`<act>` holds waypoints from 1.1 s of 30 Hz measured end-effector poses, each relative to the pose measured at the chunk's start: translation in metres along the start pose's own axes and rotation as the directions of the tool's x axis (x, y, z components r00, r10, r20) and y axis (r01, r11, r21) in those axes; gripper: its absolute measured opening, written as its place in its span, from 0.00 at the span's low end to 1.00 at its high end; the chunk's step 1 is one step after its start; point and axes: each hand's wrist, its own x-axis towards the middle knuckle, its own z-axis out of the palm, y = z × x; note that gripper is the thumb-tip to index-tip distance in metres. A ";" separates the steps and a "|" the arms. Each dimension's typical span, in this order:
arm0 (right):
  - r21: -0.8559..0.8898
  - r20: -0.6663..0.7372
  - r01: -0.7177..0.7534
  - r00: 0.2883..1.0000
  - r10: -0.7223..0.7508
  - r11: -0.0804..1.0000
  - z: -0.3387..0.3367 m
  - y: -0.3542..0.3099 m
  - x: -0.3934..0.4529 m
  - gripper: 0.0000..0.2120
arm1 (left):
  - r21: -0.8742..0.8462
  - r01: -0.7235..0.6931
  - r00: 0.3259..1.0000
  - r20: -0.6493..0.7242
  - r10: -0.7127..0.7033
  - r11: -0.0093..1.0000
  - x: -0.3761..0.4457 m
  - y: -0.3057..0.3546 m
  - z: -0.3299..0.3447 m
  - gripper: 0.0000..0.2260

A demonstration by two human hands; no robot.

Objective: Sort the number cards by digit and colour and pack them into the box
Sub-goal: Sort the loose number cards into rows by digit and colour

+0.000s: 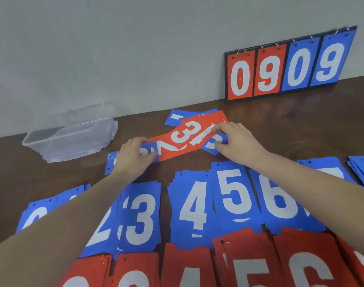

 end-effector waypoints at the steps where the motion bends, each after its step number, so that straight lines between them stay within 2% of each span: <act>1: 0.002 0.025 0.040 0.999 -0.040 0.999 0.004 -0.004 0.008 0.19 | -0.014 0.029 1.000 0.010 -0.029 0.999 0.003 -0.005 -0.001 0.25; 5: -0.072 0.093 0.169 0.982 -0.162 0.983 0.027 -0.022 0.041 0.21 | 0.011 0.065 0.996 0.058 -0.066 0.998 0.009 -0.027 -0.004 0.31; 8: -0.160 0.111 0.150 0.985 -0.133 0.976 0.048 -0.033 0.063 0.25 | 0.020 0.073 0.996 0.042 -0.074 0.997 0.013 -0.032 -0.004 0.33; 12: -0.266 0.148 0.157 0.982 -0.121 0.951 0.065 -0.032 0.085 0.28 | 0.110 0.063 0.998 -0.018 -0.062 0.992 0.016 -0.028 -0.002 0.30; 14: -0.211 0.136 0.172 0.980 -0.146 0.962 0.065 -0.026 0.090 0.26 | 0.081 0.052 0.998 -0.041 -0.049 0.995 0.016 -0.030 -0.002 0.28; 17: -0.082 0.038 0.151 0.988 -0.148 0.985 0.060 -0.018 0.090 0.25 | 0.072 0.064 0.994 -0.092 -0.057 0.995 0.014 -0.040 -0.008 0.28; 19: -0.101 0.011 0.125 0.992 -0.125 0.987 0.058 -0.017 0.089 0.30 | 0.023 0.073 0.997 -0.026 -0.072 0.997 0.010 -0.051 -0.016 0.30; 21: -0.191 0.060 0.116 0.993 -0.106 0.975 0.057 -0.013 0.088 0.36 | 0.009 0.032 0.999 0.044 -0.032 0.999 0.005 -0.065 -0.023 0.33; 23: -0.251 0.109 0.114 0.990 -0.089 0.961 0.054 -0.006 0.091 0.39 | 0.044 0.023 0.998 0.060 -0.026 0.999 0.001 -0.076 -0.030 0.35; 26: -0.242 0.156 0.096 0.986 -0.059 0.965 0.048 0.002 0.093 0.42 | 0.024 0.083 0.994 0.075 -0.085 0.996 -0.002 -0.081 -0.033 0.38; 33: -0.111 0.070 0.127 0.990 -0.120 0.986 0.044 -0.002 0.087 0.38 | -0.019 0.113 0.991 0.071 -0.111 0.993 -0.002 -0.070 -0.040 0.31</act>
